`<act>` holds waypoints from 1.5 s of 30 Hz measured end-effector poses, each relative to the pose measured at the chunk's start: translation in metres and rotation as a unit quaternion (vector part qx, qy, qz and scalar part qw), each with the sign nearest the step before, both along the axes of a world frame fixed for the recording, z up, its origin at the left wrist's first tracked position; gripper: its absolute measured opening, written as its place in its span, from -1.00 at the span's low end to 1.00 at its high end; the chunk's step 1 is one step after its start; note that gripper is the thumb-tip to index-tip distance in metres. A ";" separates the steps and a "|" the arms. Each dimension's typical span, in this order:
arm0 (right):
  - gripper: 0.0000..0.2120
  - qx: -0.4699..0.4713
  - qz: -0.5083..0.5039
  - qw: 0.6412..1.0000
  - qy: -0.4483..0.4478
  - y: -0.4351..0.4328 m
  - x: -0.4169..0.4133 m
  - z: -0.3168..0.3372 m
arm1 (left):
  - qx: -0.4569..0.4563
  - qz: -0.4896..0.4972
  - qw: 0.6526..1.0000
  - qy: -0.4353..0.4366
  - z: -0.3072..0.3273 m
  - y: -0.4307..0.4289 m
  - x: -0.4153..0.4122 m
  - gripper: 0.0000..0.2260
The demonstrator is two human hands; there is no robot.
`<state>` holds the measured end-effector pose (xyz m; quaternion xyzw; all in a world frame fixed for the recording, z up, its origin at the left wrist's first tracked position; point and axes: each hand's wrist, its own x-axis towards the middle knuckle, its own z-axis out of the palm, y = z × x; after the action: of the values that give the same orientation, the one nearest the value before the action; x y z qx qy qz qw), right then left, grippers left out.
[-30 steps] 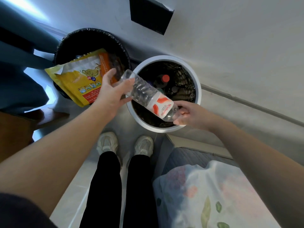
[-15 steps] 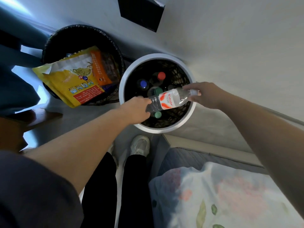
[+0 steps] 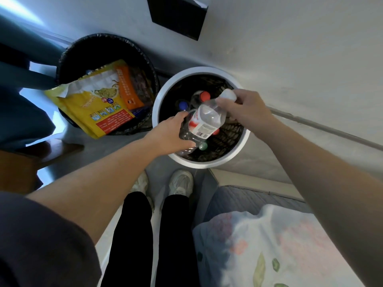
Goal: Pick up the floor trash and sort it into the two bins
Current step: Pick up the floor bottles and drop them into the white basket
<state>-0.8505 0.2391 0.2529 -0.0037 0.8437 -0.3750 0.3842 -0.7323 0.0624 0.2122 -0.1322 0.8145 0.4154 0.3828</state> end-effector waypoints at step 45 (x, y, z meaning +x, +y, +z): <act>-0.68 0.248 0.261 0.929 0.085 0.021 0.091 -0.108 | -0.112 -0.281 0.948 -0.099 -0.054 0.039 -0.008 -0.29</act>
<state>-0.7591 0.2600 0.1450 -0.1603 0.9086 -0.0389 0.3836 -0.7406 0.1017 0.1582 0.0196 0.8178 0.1822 0.5455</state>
